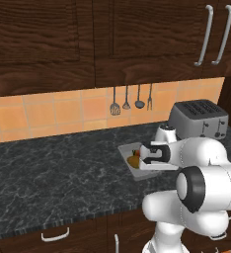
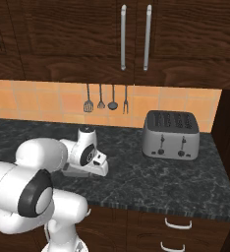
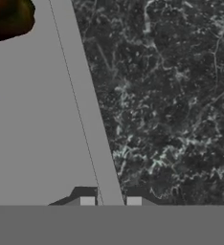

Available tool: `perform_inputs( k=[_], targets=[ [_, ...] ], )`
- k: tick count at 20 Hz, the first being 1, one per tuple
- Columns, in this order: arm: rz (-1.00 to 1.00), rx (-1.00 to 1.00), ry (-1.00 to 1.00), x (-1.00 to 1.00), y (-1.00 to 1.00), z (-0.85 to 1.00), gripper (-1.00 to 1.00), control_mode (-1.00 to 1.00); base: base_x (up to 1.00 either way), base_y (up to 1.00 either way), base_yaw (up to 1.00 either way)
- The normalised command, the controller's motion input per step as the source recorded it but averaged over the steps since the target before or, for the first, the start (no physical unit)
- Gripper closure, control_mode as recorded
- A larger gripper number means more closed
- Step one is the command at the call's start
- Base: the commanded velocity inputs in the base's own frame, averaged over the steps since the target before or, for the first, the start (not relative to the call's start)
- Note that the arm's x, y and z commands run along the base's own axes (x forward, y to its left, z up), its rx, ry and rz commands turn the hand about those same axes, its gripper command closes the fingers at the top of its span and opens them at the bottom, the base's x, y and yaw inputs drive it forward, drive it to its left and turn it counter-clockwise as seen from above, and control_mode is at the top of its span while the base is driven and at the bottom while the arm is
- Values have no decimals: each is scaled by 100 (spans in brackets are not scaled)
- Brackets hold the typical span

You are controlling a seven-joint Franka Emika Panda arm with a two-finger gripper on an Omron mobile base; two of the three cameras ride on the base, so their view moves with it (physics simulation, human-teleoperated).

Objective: Take the meat container that has the shrimp and place it on the second highest rack of the freezer. Then take the vegetable container that has the bell pepper and avocado and place it on the highest rack of the freezer.

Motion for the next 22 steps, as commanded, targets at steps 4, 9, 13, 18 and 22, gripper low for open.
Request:
perform_inputs(
  k=[4, 9, 13, 18, 22],
  targets=[
    [-2, 1, -1, -27, -9, 40, 100, -100, 0, 0, 0],
    [-5, 6, -1, -47, -25, 75, 100, -100, 0, 0, 0],
    [-9, 7, 0, -77, -17, 85, 100, -100, 0, 0, 0],
    [-7, 8, 4, -100, -1, 41, 100, -100, 0, 0, 0],
    [-1, 4, 1, -89, 3, 33, 100, -100, 0, 0, 0]
  ],
)
